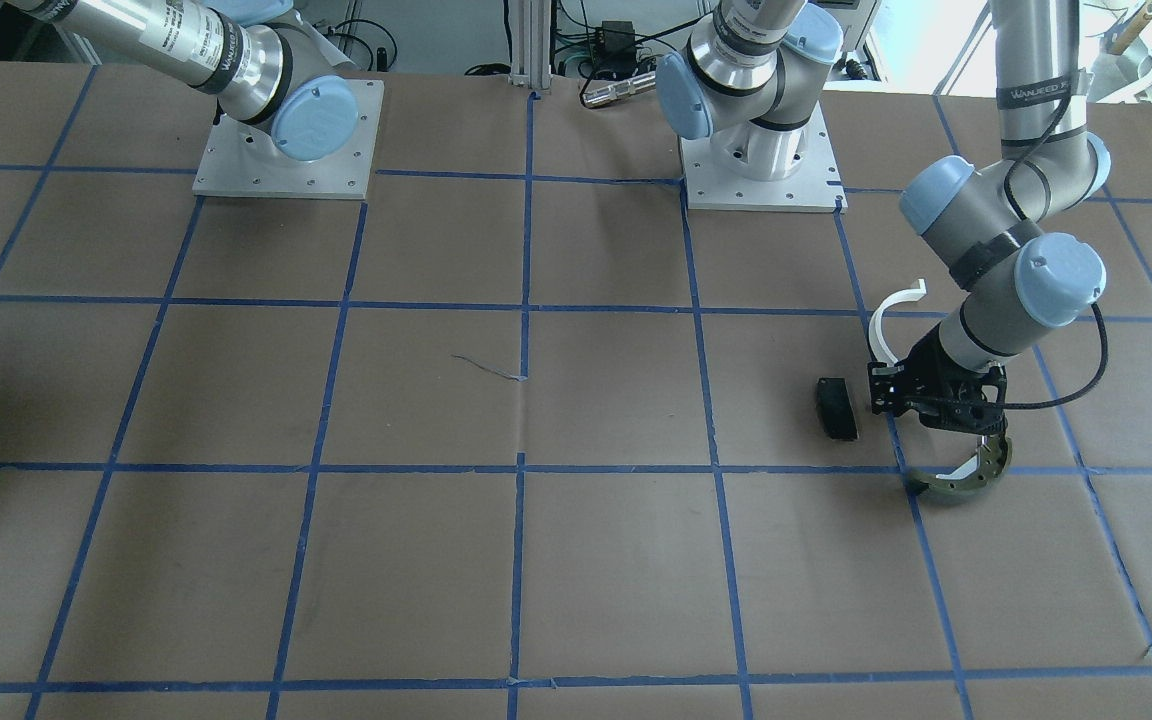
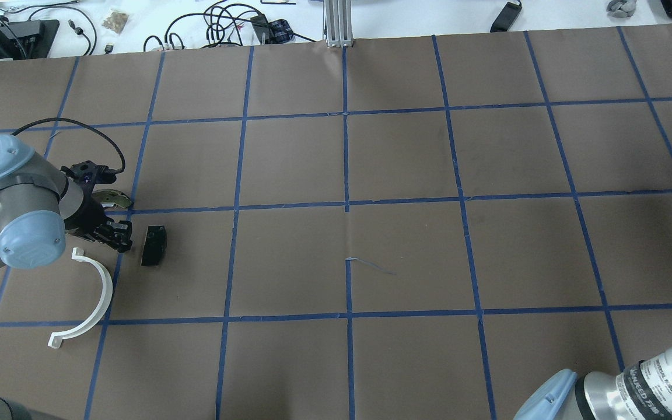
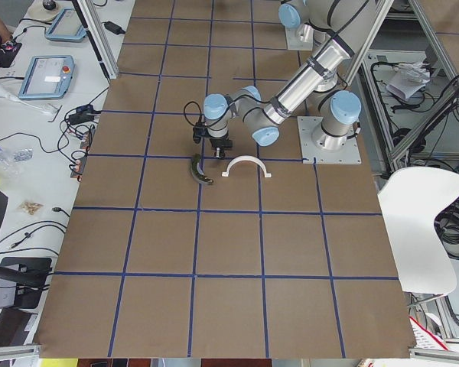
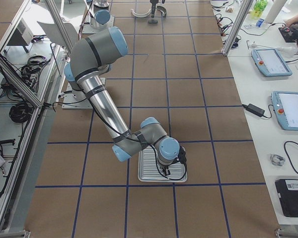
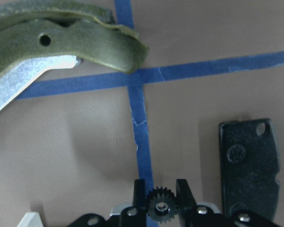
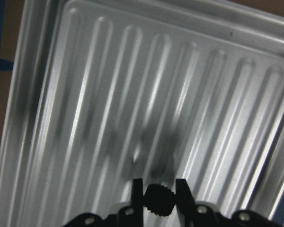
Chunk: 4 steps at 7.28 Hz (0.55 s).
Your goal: Place bearing gear from tray to pile
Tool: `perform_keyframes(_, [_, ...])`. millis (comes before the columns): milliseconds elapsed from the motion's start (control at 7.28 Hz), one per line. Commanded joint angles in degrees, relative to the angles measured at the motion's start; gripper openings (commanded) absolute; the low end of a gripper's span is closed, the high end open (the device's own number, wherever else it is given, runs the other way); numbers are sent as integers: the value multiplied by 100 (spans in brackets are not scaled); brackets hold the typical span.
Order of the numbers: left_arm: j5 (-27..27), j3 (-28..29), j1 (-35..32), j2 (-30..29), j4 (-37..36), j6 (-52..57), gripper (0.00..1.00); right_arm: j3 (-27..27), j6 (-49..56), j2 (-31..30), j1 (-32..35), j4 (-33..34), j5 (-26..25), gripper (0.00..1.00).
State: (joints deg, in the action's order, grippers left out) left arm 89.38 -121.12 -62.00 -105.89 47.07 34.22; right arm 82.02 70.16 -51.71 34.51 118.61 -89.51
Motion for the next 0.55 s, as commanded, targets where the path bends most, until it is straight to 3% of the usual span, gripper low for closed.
perform_keyframes(0, [18, 45, 4, -2, -48, 23, 99, 33, -73, -207, 247, -30, -22, 8])
perform_keyframes(412, [44, 89, -5, 16, -40, 5, 100, 952, -947, -908, 870, 66, -5, 8])
